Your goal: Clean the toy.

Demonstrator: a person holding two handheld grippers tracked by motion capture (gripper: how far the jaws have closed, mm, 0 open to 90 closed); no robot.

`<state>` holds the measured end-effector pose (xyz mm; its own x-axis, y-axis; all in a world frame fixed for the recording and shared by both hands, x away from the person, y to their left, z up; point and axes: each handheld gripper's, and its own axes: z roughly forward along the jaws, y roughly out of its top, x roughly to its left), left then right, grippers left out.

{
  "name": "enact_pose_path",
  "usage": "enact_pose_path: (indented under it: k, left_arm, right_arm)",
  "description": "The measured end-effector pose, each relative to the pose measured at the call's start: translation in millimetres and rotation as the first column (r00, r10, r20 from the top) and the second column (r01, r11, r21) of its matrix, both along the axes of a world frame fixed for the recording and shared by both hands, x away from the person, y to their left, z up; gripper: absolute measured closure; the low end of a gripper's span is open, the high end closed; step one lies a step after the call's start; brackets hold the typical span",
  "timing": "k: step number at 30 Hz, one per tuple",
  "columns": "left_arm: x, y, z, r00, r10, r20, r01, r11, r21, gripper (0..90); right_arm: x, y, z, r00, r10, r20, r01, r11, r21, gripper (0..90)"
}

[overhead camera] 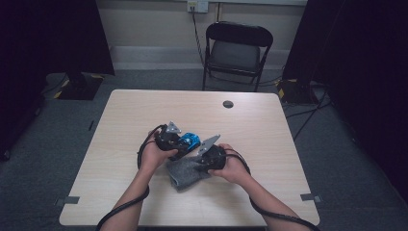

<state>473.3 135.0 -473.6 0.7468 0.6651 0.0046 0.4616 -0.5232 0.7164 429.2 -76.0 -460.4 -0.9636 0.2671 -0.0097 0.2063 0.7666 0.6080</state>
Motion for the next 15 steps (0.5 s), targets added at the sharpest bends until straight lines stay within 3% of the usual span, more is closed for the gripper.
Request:
enact_pose_path:
  k: [2, 3, 5, 7, 8, 15]
  left_arm:
    - [-0.1, 0.5, -0.6, 1.0, -0.002, 0.002, 0.002, 1.0, -0.008, 42.0]
    - [-0.1, 0.5, -0.6, 1.0, -0.002, 0.002, 0.002, 1.0, -0.008, 41.9]
    - [-0.2, 1.9, -1.2, 1.0, -0.006, 0.0, 0.006, 0.9999, -0.014, 41.9]
    - [-0.3, 2.1, -1.7, 1.0, -0.005, 0.004, 0.006, 0.9998, -0.019, 42.0]
    - [-0.5, 2.3, -1.8, 1.0, -0.005, 0.005, 0.005, 0.9998, -0.018, 41.9]
    - [-0.3, 0.7, -0.6, 1.0, -0.003, 0.0, 0.003, 1.0, -0.006, 42.0]
  right_arm:
    - [11.2, 0.2, 0.3, 0.9983, -0.052, 0.028, 0.052, 0.999, -0.012, 62.8]
    - [11.2, 0.2, 0.3, 0.9983, -0.052, 0.028, 0.052, 0.999, -0.012, 62.8]
    - [20.4, -4.4, 1.0, 0.9915, -0.129, 0.02, 0.128, 0.992, 0.019, 56.4]
    - [21.8, -6.1, 1.6, 0.9884, -0.149, 0.03, 0.148, 0.989, 0.02, 55.0]
    - [23.1, -9.7, 2.5, 0.9848, -0.172, 0.022, 0.171, 0.984, 0.043, 53.8]
    - [12.4, -15.9, 4.8, 0.9838, -0.179, -0.011, 0.179, 0.98, 0.088, 51.9]
